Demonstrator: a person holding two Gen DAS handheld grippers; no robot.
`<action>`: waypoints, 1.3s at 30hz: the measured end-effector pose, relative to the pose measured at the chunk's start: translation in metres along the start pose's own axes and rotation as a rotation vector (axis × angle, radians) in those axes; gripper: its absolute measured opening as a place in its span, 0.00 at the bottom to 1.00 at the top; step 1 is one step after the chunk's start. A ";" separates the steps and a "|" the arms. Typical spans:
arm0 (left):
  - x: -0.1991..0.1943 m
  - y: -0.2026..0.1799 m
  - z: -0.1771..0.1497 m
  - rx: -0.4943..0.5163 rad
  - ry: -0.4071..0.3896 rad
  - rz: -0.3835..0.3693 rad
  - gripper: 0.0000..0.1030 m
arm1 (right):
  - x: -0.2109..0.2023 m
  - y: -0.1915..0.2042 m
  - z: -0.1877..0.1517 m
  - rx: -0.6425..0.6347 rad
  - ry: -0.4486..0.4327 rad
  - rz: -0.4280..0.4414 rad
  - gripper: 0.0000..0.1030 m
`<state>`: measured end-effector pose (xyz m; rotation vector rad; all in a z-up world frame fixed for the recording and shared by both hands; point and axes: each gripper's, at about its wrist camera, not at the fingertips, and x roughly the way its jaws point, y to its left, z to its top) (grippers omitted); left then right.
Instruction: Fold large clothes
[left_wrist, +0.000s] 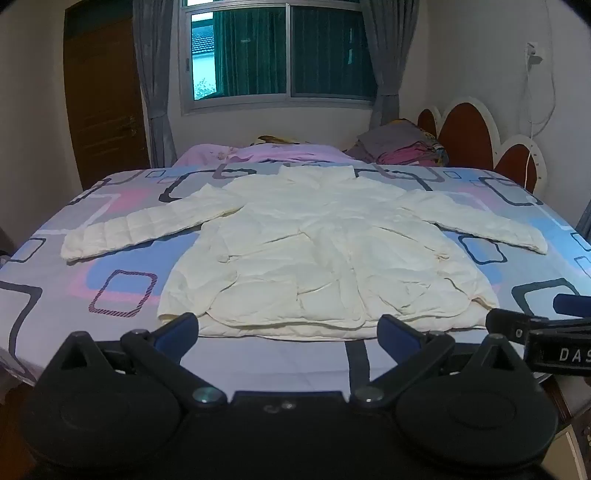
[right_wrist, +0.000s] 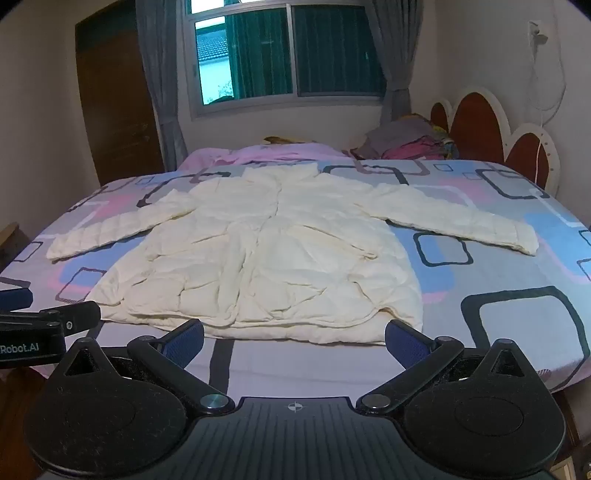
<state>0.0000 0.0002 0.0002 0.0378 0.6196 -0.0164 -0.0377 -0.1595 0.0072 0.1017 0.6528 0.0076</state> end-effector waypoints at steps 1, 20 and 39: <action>0.000 0.000 0.000 0.002 -0.002 0.000 1.00 | 0.000 0.000 0.000 -0.006 -0.006 -0.002 1.00; 0.003 0.001 0.006 0.002 -0.002 0.009 1.00 | 0.004 0.001 0.002 -0.004 -0.002 -0.001 1.00; 0.006 -0.002 0.009 0.003 -0.006 0.011 1.00 | 0.006 -0.003 0.002 -0.002 -0.004 -0.006 1.00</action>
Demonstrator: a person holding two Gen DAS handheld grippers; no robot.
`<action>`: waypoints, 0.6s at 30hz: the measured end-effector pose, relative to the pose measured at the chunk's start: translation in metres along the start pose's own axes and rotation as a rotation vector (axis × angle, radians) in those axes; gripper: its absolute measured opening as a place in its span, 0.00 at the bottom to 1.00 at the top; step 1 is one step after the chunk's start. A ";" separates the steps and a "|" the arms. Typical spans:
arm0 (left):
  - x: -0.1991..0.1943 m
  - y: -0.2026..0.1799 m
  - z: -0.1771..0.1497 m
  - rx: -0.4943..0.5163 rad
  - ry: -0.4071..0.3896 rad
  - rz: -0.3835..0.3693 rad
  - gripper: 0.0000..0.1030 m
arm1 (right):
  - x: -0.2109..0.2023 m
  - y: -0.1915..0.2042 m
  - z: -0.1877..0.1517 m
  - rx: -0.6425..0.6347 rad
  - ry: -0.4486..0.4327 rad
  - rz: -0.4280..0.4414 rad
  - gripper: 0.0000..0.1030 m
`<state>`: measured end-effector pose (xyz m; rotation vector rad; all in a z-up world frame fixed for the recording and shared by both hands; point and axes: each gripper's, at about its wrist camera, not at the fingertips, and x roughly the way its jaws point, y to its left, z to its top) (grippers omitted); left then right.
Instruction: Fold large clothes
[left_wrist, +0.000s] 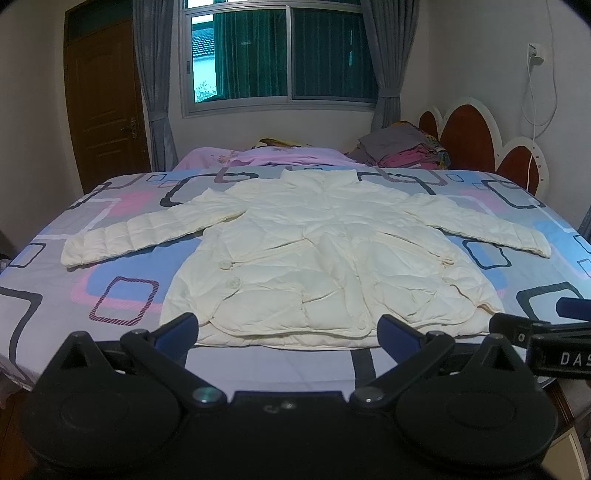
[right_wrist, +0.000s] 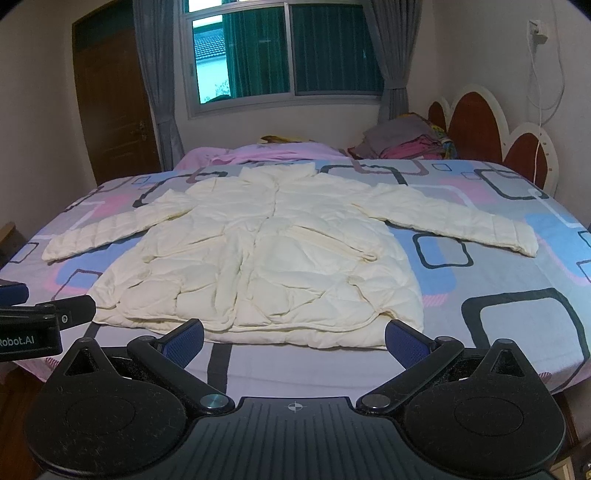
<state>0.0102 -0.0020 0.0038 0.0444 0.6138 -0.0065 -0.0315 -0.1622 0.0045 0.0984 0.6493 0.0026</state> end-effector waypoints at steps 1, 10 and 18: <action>0.000 0.000 0.000 0.000 -0.001 -0.001 1.00 | 0.000 0.000 0.000 -0.001 0.000 -0.001 1.00; 0.000 0.001 0.000 -0.001 0.000 -0.001 1.00 | 0.000 0.001 0.000 -0.001 0.002 -0.001 1.00; 0.000 0.002 0.000 -0.002 -0.001 -0.004 1.00 | -0.001 0.001 0.001 -0.002 0.001 -0.002 1.00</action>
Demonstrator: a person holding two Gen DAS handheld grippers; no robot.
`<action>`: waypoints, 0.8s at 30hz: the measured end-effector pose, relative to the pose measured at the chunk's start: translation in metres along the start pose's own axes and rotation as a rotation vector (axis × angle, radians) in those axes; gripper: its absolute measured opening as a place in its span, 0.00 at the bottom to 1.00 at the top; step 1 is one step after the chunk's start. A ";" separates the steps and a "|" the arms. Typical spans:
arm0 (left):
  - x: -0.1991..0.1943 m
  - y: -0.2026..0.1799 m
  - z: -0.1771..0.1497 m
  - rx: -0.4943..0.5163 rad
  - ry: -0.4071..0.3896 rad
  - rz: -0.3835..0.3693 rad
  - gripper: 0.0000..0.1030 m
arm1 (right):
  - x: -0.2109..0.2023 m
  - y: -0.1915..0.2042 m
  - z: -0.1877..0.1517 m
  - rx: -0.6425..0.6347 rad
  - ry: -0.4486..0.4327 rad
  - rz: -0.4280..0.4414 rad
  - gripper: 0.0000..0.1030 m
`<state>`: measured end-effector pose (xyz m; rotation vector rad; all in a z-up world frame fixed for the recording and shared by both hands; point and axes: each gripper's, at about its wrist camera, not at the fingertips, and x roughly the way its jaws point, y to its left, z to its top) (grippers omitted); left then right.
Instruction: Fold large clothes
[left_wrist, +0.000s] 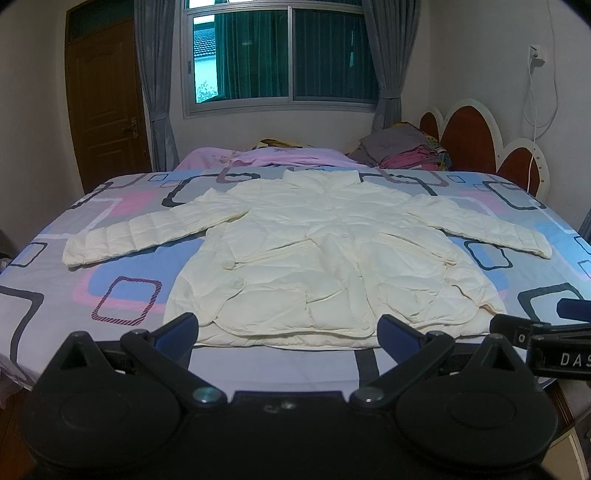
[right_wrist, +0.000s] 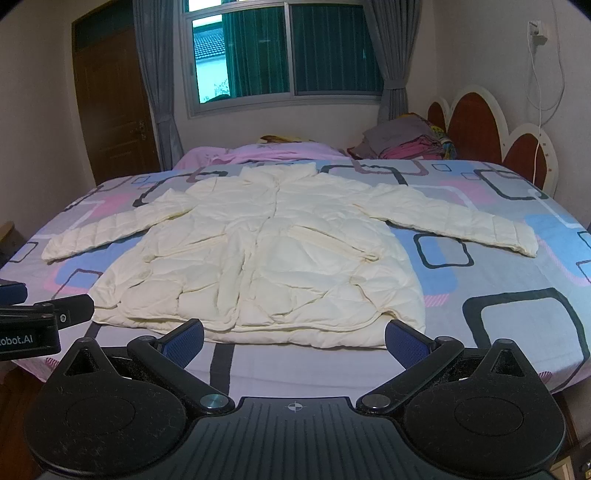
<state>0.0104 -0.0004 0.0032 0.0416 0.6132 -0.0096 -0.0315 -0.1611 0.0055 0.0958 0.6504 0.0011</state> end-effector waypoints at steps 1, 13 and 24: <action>-0.001 0.000 0.000 0.000 -0.001 0.000 1.00 | 0.000 0.000 0.000 0.000 0.000 0.000 1.00; -0.001 0.009 0.001 -0.003 -0.006 -0.011 1.00 | -0.003 0.003 0.000 0.006 -0.003 -0.019 1.00; 0.000 0.009 0.001 -0.002 -0.008 -0.011 1.00 | -0.003 0.004 0.000 0.006 -0.002 -0.021 1.00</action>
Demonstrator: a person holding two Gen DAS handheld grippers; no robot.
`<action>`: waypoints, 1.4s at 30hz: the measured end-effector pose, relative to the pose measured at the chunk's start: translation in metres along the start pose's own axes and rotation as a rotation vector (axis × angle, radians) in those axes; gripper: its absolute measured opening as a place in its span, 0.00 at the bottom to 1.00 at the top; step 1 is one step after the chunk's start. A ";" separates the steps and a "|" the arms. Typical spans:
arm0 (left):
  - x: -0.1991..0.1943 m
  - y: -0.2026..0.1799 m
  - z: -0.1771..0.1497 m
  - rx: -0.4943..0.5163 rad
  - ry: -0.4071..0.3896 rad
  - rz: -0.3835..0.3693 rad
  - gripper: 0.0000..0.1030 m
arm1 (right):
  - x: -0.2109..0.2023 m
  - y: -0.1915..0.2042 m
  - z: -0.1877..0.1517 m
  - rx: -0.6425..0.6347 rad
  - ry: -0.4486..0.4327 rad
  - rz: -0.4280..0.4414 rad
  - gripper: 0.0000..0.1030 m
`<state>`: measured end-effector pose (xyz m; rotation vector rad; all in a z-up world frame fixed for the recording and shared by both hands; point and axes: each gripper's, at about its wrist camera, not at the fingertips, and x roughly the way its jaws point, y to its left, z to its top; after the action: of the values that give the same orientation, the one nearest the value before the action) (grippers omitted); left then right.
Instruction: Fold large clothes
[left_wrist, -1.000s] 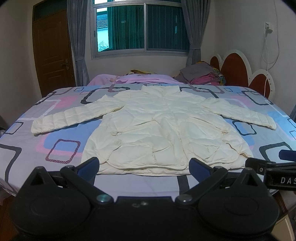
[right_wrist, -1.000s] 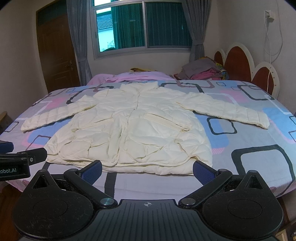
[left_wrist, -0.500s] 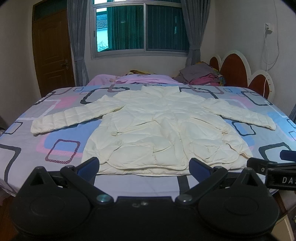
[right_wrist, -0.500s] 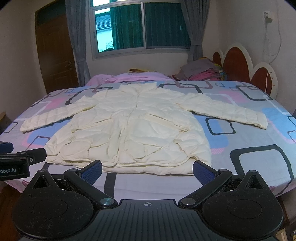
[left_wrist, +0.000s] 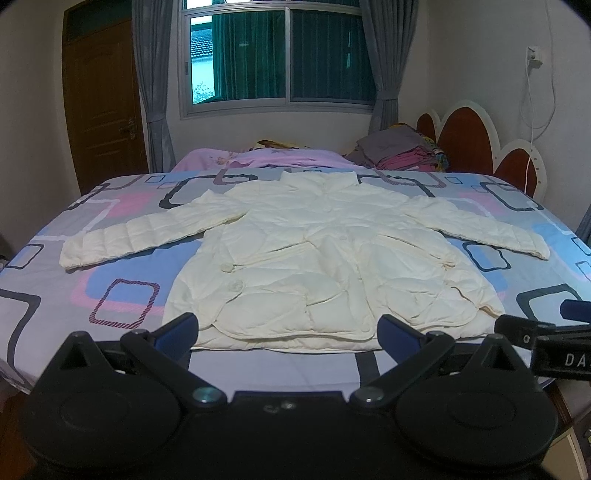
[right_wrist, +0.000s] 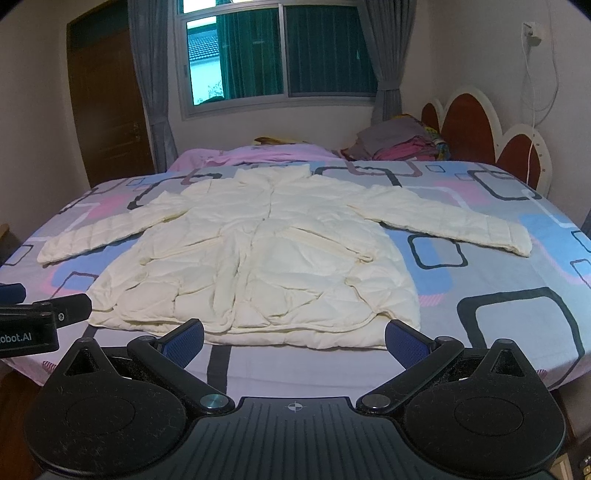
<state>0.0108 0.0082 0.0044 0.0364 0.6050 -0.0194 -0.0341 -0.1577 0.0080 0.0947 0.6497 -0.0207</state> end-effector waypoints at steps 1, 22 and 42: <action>0.000 0.000 0.000 -0.001 -0.001 -0.001 1.00 | 0.000 0.000 0.000 0.000 0.000 0.001 1.00; 0.007 0.004 0.010 0.026 -0.078 -0.081 1.00 | 0.005 -0.010 0.009 0.021 -0.037 -0.039 1.00; 0.214 -0.095 0.099 -0.001 0.007 -0.057 0.99 | 0.172 -0.317 0.091 0.474 -0.095 -0.251 0.51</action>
<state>0.2405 -0.0925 -0.0385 0.0184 0.6132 -0.0742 0.1425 -0.4802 -0.0503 0.4657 0.5484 -0.4199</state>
